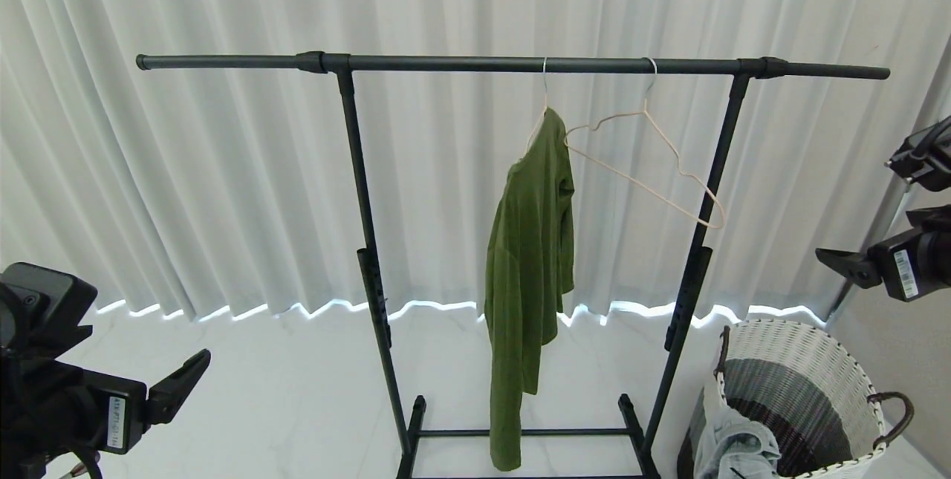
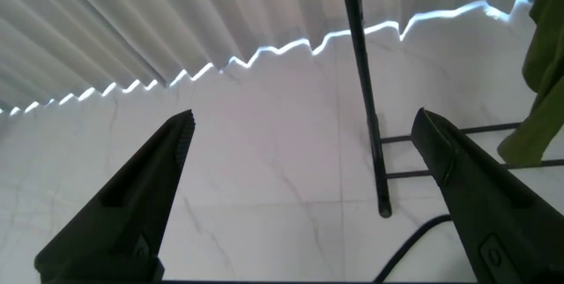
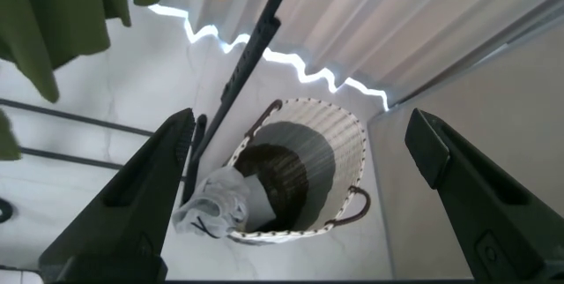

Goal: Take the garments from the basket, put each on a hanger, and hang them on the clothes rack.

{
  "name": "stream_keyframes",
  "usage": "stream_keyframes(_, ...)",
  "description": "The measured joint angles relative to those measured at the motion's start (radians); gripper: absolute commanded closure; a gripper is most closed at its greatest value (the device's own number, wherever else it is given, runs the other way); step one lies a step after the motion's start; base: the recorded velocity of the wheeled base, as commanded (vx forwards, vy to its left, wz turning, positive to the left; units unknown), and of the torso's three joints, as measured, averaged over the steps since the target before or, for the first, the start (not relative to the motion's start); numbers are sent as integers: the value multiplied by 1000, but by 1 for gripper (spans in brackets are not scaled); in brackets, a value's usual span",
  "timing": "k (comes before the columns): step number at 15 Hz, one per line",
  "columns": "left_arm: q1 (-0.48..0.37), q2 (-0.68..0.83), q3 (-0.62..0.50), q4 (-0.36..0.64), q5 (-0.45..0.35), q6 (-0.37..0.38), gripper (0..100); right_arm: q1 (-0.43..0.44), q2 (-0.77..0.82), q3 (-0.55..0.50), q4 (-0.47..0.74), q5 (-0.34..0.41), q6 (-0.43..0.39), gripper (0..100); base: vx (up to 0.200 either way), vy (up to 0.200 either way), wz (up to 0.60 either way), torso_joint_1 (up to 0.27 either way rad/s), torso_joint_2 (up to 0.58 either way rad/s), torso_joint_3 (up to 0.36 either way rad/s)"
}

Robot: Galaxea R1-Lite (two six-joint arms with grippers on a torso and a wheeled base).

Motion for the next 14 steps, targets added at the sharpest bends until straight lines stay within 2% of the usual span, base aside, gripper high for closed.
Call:
stream_keyframes(6,0,-5,-1,-1,0,0,0,0,0,2,0,0,0,0,0,0,0,-243,471,219)
stream_keyframes(10,0,-8,0,-1,-1,0,0,0,0,3,-1,-1,-1,0,0,0,0,-254,354,133)
stream_keyframes(14,0,-14,13,-1,-1,2,0,-13,-1,46,-31,-7,-43,0,0,0,0,-85,178,83)
